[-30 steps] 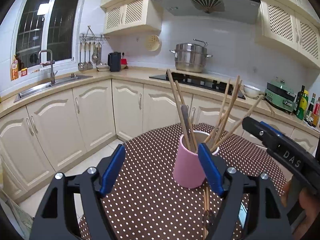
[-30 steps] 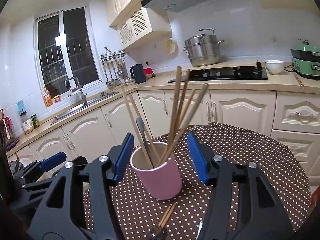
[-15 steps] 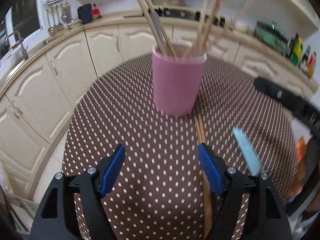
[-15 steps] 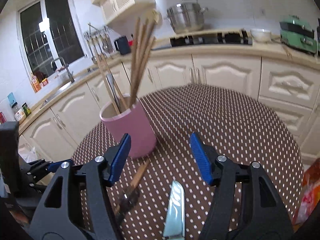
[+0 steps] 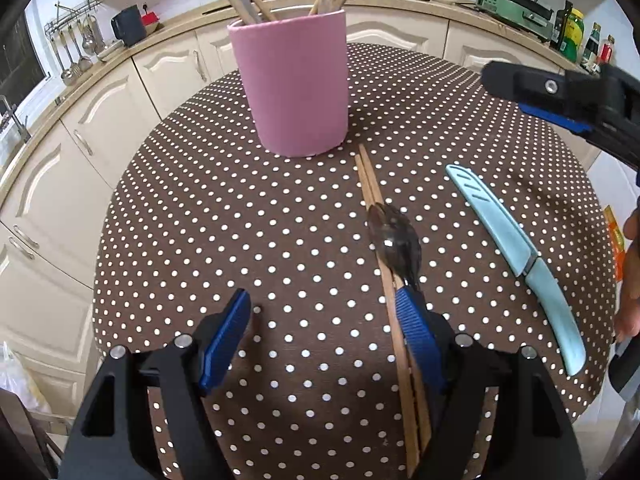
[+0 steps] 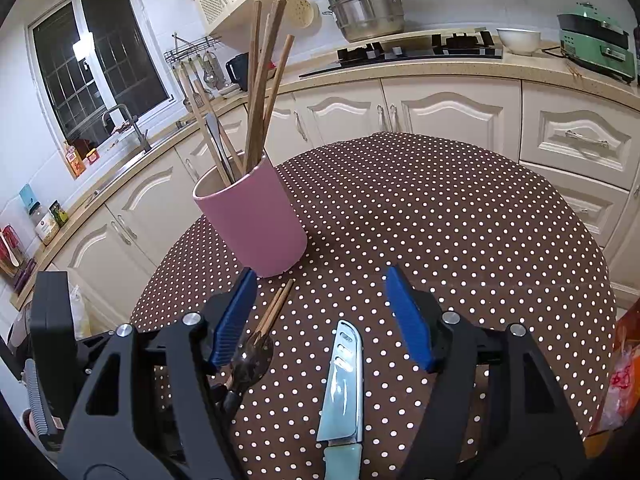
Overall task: Organize utensils
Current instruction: 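Move both grippers back down to the remaining chopsticks and spoon, then close left gripper on a chopstick while right gripper grasps another chopstick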
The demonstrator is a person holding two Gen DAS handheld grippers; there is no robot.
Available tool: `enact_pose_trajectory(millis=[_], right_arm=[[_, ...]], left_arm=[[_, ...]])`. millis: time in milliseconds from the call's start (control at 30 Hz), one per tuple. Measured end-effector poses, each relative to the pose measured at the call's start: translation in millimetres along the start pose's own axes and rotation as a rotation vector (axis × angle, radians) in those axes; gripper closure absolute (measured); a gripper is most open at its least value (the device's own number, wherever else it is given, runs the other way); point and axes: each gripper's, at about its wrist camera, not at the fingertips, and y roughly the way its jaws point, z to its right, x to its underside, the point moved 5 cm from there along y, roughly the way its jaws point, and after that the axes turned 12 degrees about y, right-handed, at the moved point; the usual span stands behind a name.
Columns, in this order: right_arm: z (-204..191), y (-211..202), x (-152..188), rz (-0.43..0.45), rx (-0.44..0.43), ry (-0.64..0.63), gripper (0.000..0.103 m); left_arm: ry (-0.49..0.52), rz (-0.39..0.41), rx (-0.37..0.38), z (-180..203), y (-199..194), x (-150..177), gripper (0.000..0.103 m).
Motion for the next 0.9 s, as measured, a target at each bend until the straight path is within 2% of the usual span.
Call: enact_pose_trajectory(millis=[267, 367, 400, 433, 467, 533, 567, 600, 700, 767, 900], right_arm=[[8.8, -2.1, 0.1, -0.002, 0.002, 0.028, 0.036], [9.2, -1.8, 0.3, -0.01, 0.002, 0.026, 0.036], [8.5, -1.6, 0.7, -0.015, 0.001, 0.021, 0.036], [7.5, -1.1, 0.6, -0.019, 0.001, 0.017, 0.036], [6.4, -0.1, 0.1, -0.024, 0.001, 0.014, 0.036], [3.3, 3.1, -1.2, -0.037, 0.008, 0.003, 0.036], [2.0, 5.2, -1.8, -0.046, 0.011, 0.0, 0.036], [-0.1, 9.5, -1.6, -0.07, 0.018, -0.004, 0.036], [-8.2, 23.6, 2.5, -0.142, 0.047, -0.028, 0.036], [-13.0, 34.1, 7.8, -0.197, 0.075, -0.049, 0.036], [-20.0, 56.1, 14.9, -0.295, 0.081, -0.034, 0.039]], left_arm=[[0.013, -0.003, -0.022, 13.8, 5.6, 2.0, 0.029], [-0.053, -0.013, 0.006, 8.9, 8.9, -0.4, 0.03], [-0.065, -0.011, 0.007, 6.7, 9.4, -0.2, 0.033], [-0.074, -0.002, 0.021, 5.7, 9.1, 0.3, 0.044], [-0.083, 0.002, 0.022, 4.5, 7.9, 0.2, 0.05], [-0.1, -0.003, 0.009, -2.6, 8.7, 1.1, 0.073], [-0.108, -0.005, 0.012, -4.5, 8.8, 0.7, 0.079], [-0.124, -0.008, 0.011, -7.8, 8.9, 1.0, 0.092], [-0.191, -0.006, 0.039, -22.1, 9.1, 3.8, 0.095], [-0.222, -0.01, 0.004, -29.0, 7.5, 7.4, 0.097], [-0.262, -0.009, 0.011, -36.8, 4.5, 16.2, 0.097]])
